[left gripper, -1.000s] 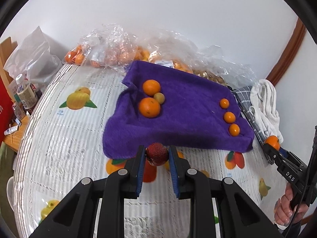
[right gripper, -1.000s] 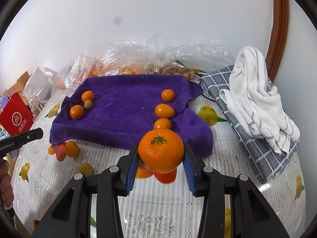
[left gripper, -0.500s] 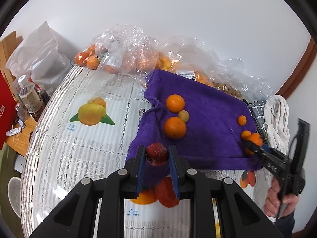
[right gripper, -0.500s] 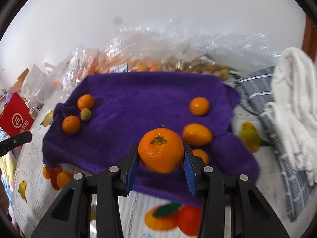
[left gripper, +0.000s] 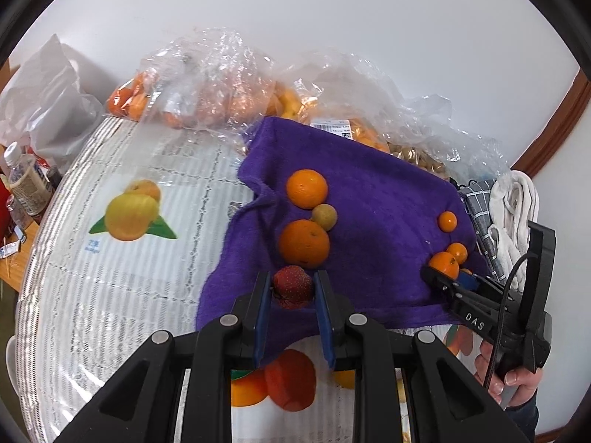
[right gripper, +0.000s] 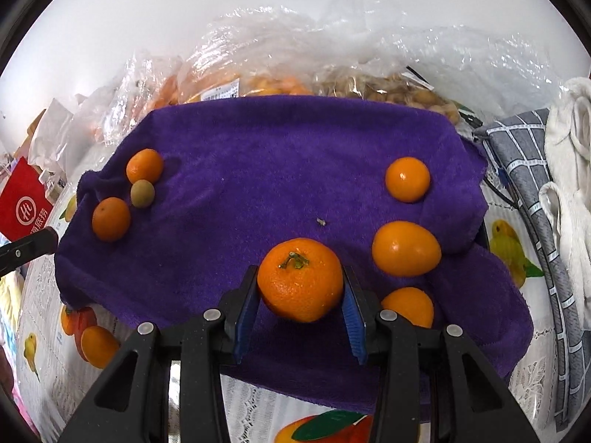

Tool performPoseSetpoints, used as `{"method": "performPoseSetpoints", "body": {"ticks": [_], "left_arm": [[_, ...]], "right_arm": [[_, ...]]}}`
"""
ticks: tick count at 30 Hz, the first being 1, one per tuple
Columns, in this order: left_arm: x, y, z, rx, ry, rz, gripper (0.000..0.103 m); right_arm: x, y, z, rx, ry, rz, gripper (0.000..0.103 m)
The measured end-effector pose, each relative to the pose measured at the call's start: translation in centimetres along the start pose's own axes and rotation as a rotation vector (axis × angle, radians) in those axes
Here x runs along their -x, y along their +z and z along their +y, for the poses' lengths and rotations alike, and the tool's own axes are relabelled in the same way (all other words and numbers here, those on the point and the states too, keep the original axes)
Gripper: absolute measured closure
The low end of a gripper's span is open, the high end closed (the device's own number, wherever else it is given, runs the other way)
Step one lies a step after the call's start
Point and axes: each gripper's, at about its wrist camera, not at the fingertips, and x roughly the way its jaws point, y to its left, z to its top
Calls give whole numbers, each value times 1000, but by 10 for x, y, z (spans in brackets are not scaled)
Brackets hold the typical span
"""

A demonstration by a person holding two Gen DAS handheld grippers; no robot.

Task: Organize fruits
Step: 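Carry the mandarin and red fruit onto the purple towel and open both grippers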

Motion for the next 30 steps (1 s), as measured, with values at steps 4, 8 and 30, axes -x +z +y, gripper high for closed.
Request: {"method": "performPoseSetpoints", "body": {"ticks": [4,8,30], "left_arm": [[-10,3,-11,-26,24,4,80],[-21,6,-21,-34,8,26,80],[-84,16,-73,-115,95,105,80]], "right_arm": [[10,-4,-1,11,-9,-10,56],[34,-6,-9,4,-26,-63,54],[65,-27,-82,-108,-143,-116,53]]}}
